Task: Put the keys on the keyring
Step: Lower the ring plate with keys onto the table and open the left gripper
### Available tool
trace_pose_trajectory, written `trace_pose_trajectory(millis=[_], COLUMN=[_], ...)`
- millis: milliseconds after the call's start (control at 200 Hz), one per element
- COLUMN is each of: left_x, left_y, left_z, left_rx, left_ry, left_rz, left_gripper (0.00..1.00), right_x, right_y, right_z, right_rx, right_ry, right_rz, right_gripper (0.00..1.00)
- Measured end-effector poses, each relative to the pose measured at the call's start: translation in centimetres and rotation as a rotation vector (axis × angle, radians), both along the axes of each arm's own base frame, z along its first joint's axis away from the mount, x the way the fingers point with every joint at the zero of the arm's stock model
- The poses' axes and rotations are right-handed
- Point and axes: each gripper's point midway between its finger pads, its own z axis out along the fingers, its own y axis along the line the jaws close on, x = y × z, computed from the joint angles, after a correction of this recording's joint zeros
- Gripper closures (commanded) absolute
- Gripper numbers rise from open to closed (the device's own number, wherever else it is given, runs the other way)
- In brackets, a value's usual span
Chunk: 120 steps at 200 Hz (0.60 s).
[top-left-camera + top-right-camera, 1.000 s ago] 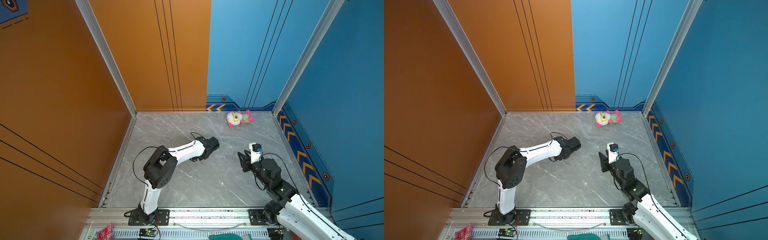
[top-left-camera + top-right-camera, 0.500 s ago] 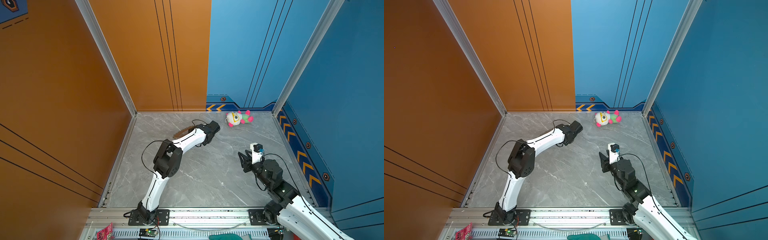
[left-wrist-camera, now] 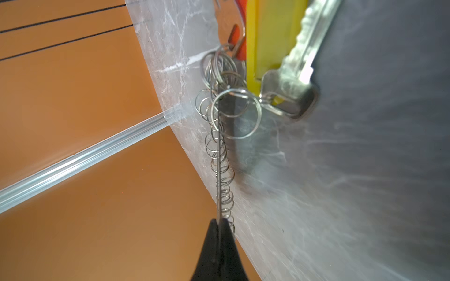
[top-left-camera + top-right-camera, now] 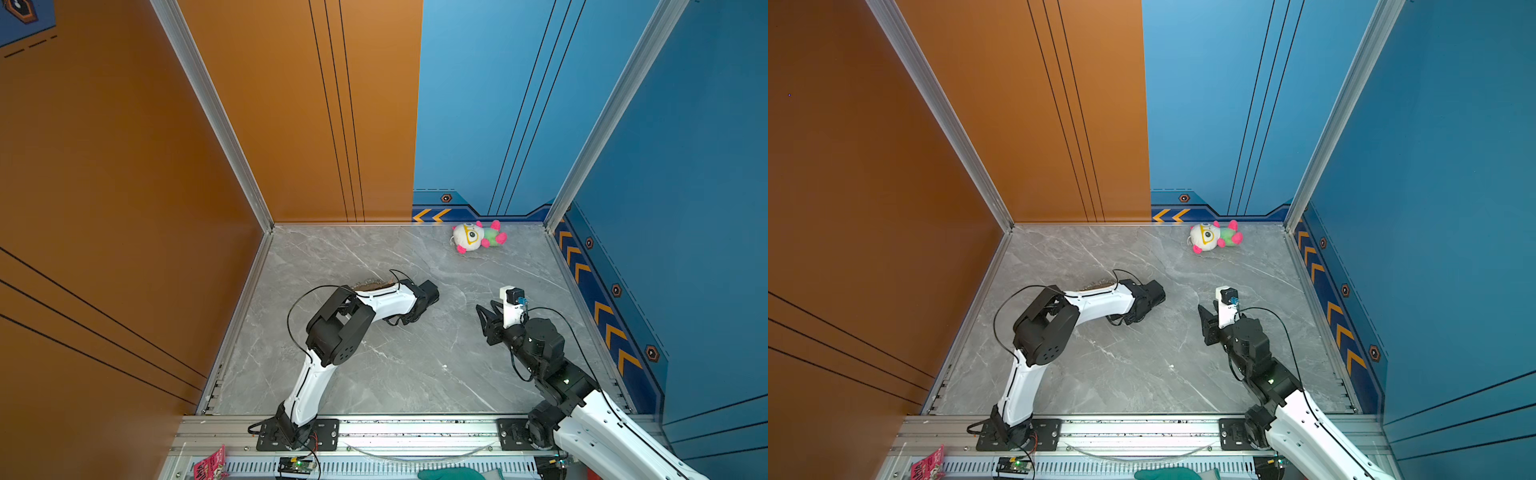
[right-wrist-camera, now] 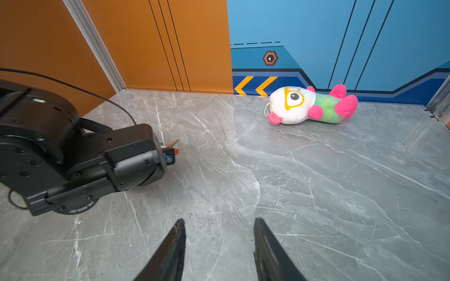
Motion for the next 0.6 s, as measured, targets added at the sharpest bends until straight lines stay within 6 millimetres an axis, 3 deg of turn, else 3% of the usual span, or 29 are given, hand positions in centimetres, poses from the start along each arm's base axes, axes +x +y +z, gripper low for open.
trace_pose_trajectory(millis=[345,410,501,601], left_x=[-4.1,-4.5,-4.9,-5.5], left_y=[0.7,0.8,0.6,0.3], left_z=[-2.7,-2.1,-0.4,2.0], left_rx=[-0.070,-0.111,-0.194,-0.315], left_ry=[0.093,0.085,0.060,0.021], left_rz=[0.027,0.038,0.051,0.063], left_gripper=[0.66,0.60,0.41,0.37], right_x=[0.0,0.1,0.1,0.2], right_y=[0.1,0.2,0.2,0.2], right_z=[-0.3,-0.3,-0.4,-0.3], right_rx=[-0.001,-0.002,-0.006,-0.010], right_ry=[0.010,0.013,0.018,0.021], right_rz=[0.008,0.010,0.011,0.010], right_gripper=[0.52,0.52,0.52,0.51])
